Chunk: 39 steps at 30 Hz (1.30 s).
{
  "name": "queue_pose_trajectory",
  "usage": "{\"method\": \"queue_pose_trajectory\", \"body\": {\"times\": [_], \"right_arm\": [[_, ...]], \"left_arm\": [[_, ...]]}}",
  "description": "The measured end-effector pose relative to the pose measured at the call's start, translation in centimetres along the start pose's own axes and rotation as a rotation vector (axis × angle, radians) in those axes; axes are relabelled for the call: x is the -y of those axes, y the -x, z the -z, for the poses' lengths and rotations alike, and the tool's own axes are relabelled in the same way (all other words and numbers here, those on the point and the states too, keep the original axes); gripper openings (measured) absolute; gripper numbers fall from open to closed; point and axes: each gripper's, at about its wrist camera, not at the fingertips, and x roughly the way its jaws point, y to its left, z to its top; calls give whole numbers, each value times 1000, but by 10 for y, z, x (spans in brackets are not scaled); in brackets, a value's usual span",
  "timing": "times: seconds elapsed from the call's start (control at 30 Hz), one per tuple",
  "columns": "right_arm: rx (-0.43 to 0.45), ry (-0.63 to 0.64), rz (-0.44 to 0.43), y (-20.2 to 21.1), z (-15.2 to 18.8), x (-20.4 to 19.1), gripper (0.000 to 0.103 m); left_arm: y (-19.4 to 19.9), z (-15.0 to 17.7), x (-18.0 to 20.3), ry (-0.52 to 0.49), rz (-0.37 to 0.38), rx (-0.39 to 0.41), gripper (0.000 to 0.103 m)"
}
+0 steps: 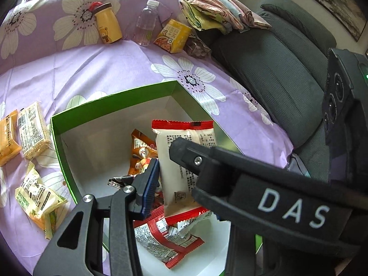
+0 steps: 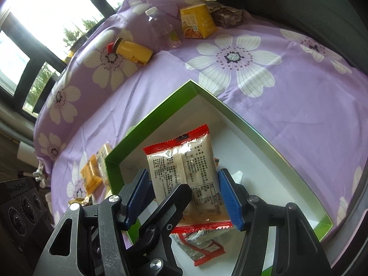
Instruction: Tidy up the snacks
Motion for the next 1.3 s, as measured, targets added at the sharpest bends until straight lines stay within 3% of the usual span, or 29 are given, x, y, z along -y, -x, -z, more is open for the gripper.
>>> {"method": "queue_pose_trajectory", "body": {"times": [0.2, 0.63, 0.7, 0.8, 0.9, 1.03, 1.2, 1.3], "right_arm": [[-53, -74, -11, -15, -1, 13, 65], [-67, -111, 29, -21, -2, 24, 65], [-59, -105, 42, -20, -2, 22, 65], [-44, -99, 48, -16, -2, 21, 65], [-14, -101, 44, -10, -2, 20, 67], [34, -98, 52, -1, -2, 18, 71], [62, -81, 74, 4, -2, 12, 71], [82, -51, 56, 7, 0, 3, 77]], "left_arm": [[-11, 3, -1, 24, -11, -17, 39], [-21, 5, -3, 59, -3, -49, 41], [-18, 5, -4, 56, 1, -45, 43], [-11, 5, -4, 42, -21, -30, 55], [1, 7, -5, 19, -39, -7, 56], [28, 10, -17, 23, -47, 47, 68], [74, 13, -38, 34, -94, 99, 69], [108, 20, -55, 36, -136, 146, 80]]}}
